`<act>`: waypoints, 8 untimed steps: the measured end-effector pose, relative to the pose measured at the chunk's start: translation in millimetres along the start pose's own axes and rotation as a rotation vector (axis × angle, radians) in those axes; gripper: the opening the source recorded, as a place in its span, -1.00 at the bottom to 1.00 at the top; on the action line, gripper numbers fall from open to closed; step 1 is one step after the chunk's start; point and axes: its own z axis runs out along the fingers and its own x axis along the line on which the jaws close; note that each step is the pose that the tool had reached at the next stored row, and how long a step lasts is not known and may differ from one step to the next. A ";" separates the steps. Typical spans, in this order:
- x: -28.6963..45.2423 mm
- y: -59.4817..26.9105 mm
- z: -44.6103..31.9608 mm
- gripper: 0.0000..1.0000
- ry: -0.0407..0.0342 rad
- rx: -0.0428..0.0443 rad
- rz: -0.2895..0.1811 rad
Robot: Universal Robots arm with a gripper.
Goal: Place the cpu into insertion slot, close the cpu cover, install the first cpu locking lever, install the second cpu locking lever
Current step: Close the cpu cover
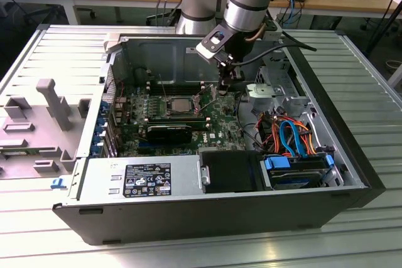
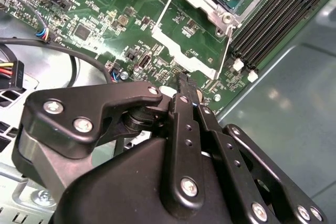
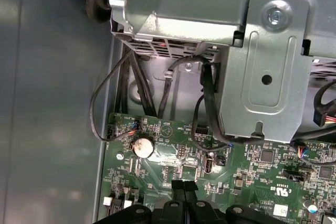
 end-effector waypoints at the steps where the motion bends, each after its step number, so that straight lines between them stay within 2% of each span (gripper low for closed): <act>1: 0.2 -1.3 0.1 -0.79 0.0000 0.0000 0.000; 8: 1.0 -7.7 0.6 -0.79 0.0000 0.0000 0.000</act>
